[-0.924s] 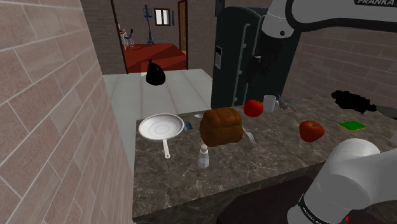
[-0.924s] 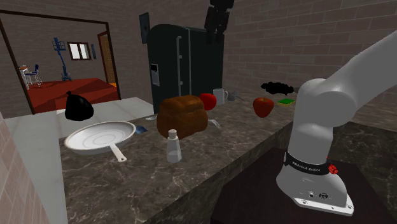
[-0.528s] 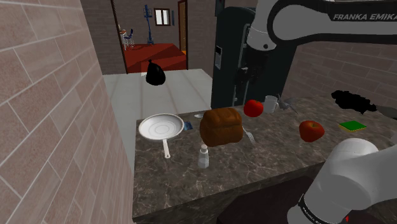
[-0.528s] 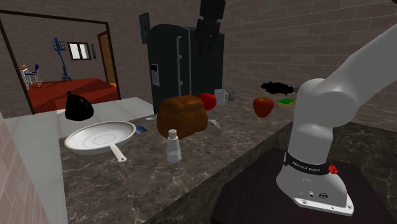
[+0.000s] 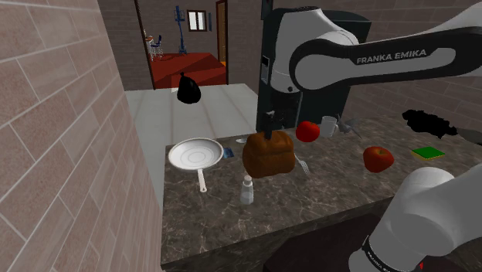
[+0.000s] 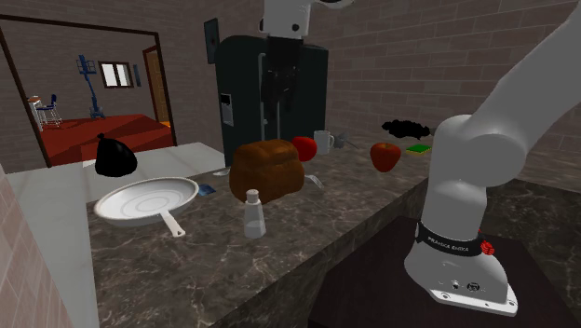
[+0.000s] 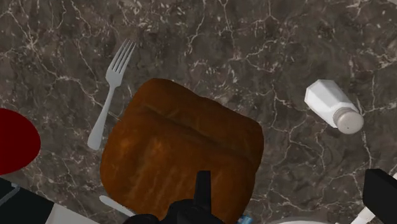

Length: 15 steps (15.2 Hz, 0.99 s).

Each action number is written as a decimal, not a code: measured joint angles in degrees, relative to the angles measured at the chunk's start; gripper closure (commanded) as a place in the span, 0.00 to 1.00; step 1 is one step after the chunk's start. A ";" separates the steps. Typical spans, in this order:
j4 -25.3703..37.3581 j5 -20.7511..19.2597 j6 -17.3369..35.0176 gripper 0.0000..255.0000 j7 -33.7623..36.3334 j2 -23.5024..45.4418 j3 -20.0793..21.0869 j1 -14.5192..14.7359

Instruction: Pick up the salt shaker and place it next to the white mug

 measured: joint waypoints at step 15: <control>-0.96 -0.02 15.36 0.00 10.60 21.39 9.78 2.38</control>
